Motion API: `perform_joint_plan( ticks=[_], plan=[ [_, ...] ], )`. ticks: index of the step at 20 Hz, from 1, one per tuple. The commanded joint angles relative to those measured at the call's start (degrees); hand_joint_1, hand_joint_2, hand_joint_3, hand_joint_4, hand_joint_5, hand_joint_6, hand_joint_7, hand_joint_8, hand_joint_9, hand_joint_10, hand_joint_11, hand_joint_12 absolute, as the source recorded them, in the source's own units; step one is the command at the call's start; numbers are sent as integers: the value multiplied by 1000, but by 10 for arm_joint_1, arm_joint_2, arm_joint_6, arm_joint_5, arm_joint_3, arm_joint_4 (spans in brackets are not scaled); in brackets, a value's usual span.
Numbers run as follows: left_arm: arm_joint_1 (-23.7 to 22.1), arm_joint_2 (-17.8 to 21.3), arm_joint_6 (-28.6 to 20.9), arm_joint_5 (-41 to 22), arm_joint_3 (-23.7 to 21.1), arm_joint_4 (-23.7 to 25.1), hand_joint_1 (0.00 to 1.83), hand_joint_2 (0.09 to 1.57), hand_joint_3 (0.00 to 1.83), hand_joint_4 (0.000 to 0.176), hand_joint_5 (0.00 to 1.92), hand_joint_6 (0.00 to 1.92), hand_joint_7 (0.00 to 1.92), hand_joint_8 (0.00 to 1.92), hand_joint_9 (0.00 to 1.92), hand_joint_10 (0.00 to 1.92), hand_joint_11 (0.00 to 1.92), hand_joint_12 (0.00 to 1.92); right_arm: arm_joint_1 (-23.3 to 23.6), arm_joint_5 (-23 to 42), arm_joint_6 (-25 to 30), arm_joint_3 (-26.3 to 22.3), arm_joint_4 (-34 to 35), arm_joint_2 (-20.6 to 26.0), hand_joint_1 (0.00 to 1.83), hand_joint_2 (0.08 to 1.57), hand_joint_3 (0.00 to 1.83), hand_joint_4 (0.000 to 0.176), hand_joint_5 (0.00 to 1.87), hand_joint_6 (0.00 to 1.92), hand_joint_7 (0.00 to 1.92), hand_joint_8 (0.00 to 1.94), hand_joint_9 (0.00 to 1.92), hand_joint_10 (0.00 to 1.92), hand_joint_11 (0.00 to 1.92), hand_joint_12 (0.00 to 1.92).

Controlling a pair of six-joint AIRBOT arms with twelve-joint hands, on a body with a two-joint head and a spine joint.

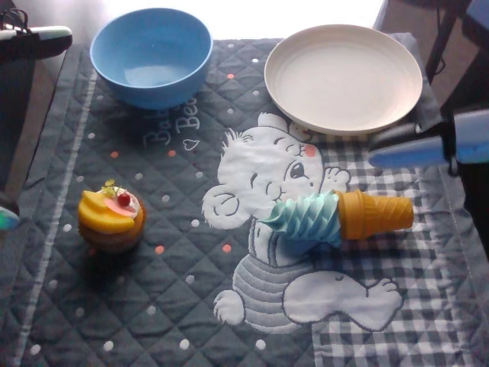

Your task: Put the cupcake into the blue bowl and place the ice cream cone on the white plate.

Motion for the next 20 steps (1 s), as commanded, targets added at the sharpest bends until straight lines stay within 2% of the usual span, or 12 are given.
perform_joint_plan(
  ticks=[1, 2, 3, 6, 9, 11, 12, 15, 16, 17, 18, 20],
  plan=[
    [-7, 0, -10, -63, -1, -22, 768, 769, 5, 12, 207, 5, 301, 5, 306, 16, 0, 733, 4, 59, 1, -5, 15, 4, 720, 790, 3, 0, 343, 5, 438, 11, 398, 59, 11, 1032],
    [-8, 0, -14, -62, -1, -18, 798, 790, 0, 0, 235, 0, 350, 0, 388, 8, 59, 653, 4, 56, 1, -8, 13, 7, 731, 784, 1, 0, 351, 1, 441, 4, 414, 34, 9, 1007],
    [-9, 0, -17, -60, -2, -14, 796, 790, 0, 0, 253, 0, 378, 0, 438, 2, 132, 596, 4, 53, 2, -10, 11, 10, 744, 776, 0, 0, 362, 4, 452, 6, 430, 32, 11, 1001],
    [-21, -2, -23, -29, 1, 13, 829, 769, 0, 0, 343, 1, 469, 1, 493, 0, 370, 225, 4, 28, 5, -12, 1, 12, 812, 751, 0, 0, 350, 1, 457, 4, 433, 21, 0, 973],
    [-56, -11, -46, 21, 9, 60, 824, 795, 6, 0, 327, 0, 379, 0, 378, 0, 361, 104, 4, -4, 13, -11, -12, 11, 847, 722, 0, 0, 328, 0, 471, 5, 468, 23, 3, 942],
    [-85, -27, -75, 52, 23, 91, 799, 836, 6, 0, 365, 5, 426, 7, 439, 10, 419, 124, 4, -28, 27, -7, -25, 8, 852, 685, 0, 0, 306, 0, 489, 1, 507, 9, 79, 850],
    [-96, -34, -88, 68, 28, 108, 844, 845, 5, 0, 368, 3, 460, 14, 481, 19, 442, 133, 4, -40, 34, -3, -31, 4, 835, 676, 0, 0, 273, 0, 456, 0, 468, 1, 51, 823],
    [-108, -44, -105, 96, 34, 136, 911, 840, 0, 0, 368, 0, 467, 8, 525, 25, 472, 149, 4, -67, 53, 11, -48, -13, 800, 649, 0, 0, 243, 0, 446, 1, 464, 3, 113, 717],
    [-109, -45, -109, 101, 35, 141, 886, 842, 0, 0, 377, 2, 485, 8, 548, 9, 443, 214, 4, -73, 55, 13, -51, -18, 798, 646, 0, 0, 249, 0, 440, 0, 481, 2, 188, 650],
    [-110, -48, -119, 112, 36, 153, 868, 830, 4, 0, 398, 0, 511, 0, 569, 0, 323, 522, 4, -88, 62, 20, -61, -31, 788, 676, 12, 0, 260, 3, 457, 6, 485, 1, 207, 630],
    [-111, -49, -120, 114, 37, 155, 868, 830, 4, 0, 398, 0, 511, 0, 569, 0, 323, 522, 4, -93, 65, 23, -64, -34, 788, 676, 12, 0, 260, 3, 457, 6, 485, 1, 207, 630],
    [-112, -54, -127, 126, 41, 157, 820, 822, 0, 0, 398, 3, 539, 8, 619, 15, 329, 711, 4, -115, 77, 36, -77, -55, 831, 669, 2, 0, 300, 0, 440, 0, 453, 0, 139, 693]
  ],
)
